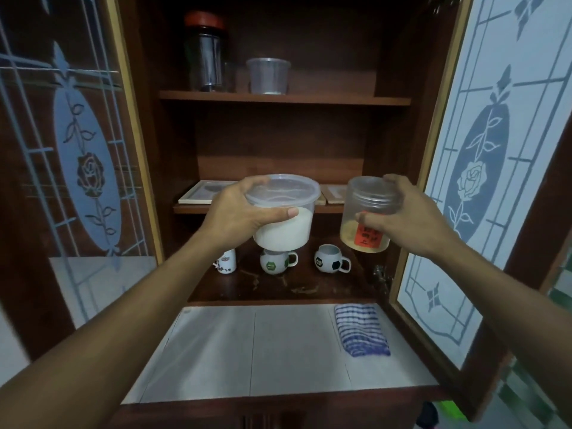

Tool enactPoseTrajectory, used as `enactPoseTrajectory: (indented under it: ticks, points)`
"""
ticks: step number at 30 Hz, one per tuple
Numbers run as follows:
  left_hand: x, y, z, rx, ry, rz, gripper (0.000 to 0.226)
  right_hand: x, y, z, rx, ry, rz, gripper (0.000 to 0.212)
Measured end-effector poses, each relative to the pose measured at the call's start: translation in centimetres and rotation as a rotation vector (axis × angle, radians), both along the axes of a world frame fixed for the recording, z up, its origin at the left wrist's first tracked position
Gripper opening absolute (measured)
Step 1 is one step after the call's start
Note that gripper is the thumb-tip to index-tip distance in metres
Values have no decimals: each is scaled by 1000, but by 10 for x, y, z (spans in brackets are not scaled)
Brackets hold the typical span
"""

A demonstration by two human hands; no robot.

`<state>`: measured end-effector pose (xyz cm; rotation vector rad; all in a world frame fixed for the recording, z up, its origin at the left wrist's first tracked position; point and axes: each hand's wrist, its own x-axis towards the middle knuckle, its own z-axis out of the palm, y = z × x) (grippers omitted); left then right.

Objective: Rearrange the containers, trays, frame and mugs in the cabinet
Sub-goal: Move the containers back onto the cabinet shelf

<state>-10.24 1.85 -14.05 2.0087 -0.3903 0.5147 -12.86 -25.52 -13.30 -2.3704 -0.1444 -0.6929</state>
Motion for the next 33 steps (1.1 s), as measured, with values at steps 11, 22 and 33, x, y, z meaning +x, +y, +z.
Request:
enactPoseTrajectory:
  ticks: [11, 22, 33]
  points:
    - [78, -17, 16, 0, -4, -20, 99, 81, -18, 18, 5, 4, 41, 87]
    - [145, -21, 73, -70, -32, -100, 82, 132, -20, 78, 67, -67, -14, 79]
    - [161, -39, 203, -67, -87, -243, 79, 166, -39, 198, 131, -159, 23, 69]
